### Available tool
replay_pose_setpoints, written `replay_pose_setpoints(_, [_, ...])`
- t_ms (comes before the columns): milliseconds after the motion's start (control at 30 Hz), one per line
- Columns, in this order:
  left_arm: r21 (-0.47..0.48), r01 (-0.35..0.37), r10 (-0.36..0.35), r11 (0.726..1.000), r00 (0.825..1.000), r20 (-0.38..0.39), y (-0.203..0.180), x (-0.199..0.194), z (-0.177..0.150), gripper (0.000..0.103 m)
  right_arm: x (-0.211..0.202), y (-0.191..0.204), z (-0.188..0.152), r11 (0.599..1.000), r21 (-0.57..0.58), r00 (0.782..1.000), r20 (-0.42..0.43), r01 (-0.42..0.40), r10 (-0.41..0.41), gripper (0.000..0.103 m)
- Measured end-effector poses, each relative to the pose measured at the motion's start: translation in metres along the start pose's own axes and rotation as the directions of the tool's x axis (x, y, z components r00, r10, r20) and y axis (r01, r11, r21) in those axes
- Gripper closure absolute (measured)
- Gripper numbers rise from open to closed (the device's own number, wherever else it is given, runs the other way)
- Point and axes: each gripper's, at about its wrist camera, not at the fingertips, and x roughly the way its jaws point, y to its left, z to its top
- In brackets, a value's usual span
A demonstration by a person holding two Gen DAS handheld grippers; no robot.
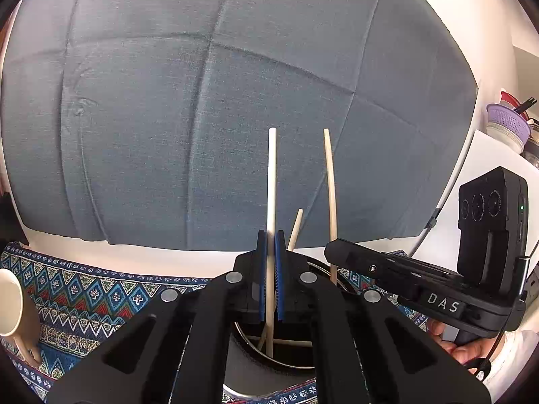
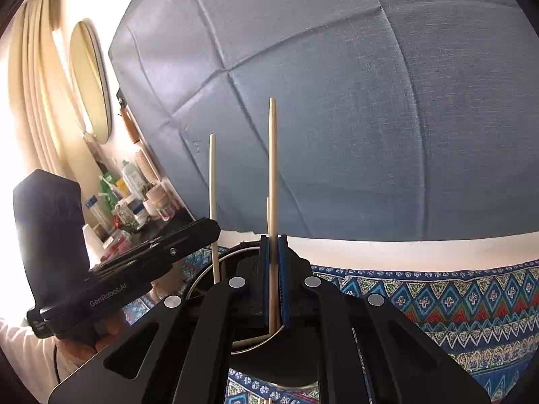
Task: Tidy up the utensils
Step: 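Lower the chopstick into the black holder and open the right gripper, then raise both open grippers away from the black holder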
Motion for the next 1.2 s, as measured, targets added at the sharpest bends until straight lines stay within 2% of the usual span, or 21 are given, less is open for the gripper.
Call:
replay_pose_setpoints(533, [-0.009,-0.05,0.049,0.999,0.997,-0.061,0.004,-0.02,-0.014,0.098,-0.016,0.011,-0.009,0.999,-0.016,0.998,-0.044,0.032,-0.032,0.095])
replay_pose_setpoints(567, [-0.013,-0.058,0.057,0.998,0.996,-0.064,0.004,-0.022,-0.014,0.096,-0.018,0.012,-0.009,0.999,-0.012,0.999,-0.043,0.033,-0.033,0.095])
replay_pose_setpoints(633, [-0.018,-0.085,0.084,0.996,0.994,-0.064,0.006,-0.027,-0.015,0.084,-0.023,0.012,-0.009,0.999,-0.005,0.998,-0.042,0.039,-0.039,0.094])
replay_pose_setpoints(733, [-0.032,-0.105,0.103,0.994,0.993,-0.061,0.009,-0.036,-0.016,0.074,-0.029,0.013,-0.01,0.998,-0.008,0.998,-0.043,0.055,-0.055,0.094])
replay_pose_setpoints(867, [-0.046,-0.143,0.141,0.989,0.989,-0.052,0.012,-0.049,-0.019,0.068,-0.038,0.014,-0.01,0.998,-0.012,0.997,-0.046,0.064,-0.065,0.094])
replay_pose_setpoints(933, [-0.062,-0.155,0.152,0.986,0.987,-0.052,0.013,-0.056,-0.021,0.059,-0.043,0.015,-0.01,0.997,-0.022,0.996,-0.048,0.071,-0.072,0.093])
replay_pose_setpoints(967, [-0.065,-0.163,0.159,0.985,0.986,-0.054,0.013,-0.06,-0.022,0.057,-0.045,0.015,-0.011,0.997,-0.022,0.996,-0.051,0.073,-0.074,0.09])
replay_pose_setpoints(1000, [-0.066,-0.17,0.167,0.983,0.984,-0.053,0.012,-0.063,-0.022,0.053,-0.048,0.016,-0.011,0.997,-0.021,0.996,-0.053,0.077,-0.078,0.078])
replay_pose_setpoints(1033, [-0.066,-0.176,0.172,0.982,0.984,-0.054,0.012,-0.065,-0.024,0.049,-0.051,0.016,-0.012,0.996,-0.02,0.995,-0.054,0.084,-0.085,0.071])
replay_pose_setpoints(1133, [-0.054,-0.189,0.185,0.98,0.98,-0.072,0.008,-0.071,-0.026,0.044,-0.058,0.019,-0.015,0.995,-0.035,0.993,-0.063,0.095,-0.097,0.063])
replay_pose_setpoints(1167, [-0.05,-0.19,0.186,0.98,0.979,-0.077,0.006,-0.073,-0.028,0.043,-0.06,0.02,-0.016,0.994,-0.04,0.992,-0.072,0.104,-0.107,0.058])
replay_pose_setpoints(1200, [-0.048,-0.194,0.189,0.98,0.978,-0.089,0.003,-0.073,-0.03,0.036,-0.062,0.021,-0.017,0.993,-0.044,0.991,-0.074,0.112,-0.115,0.055])
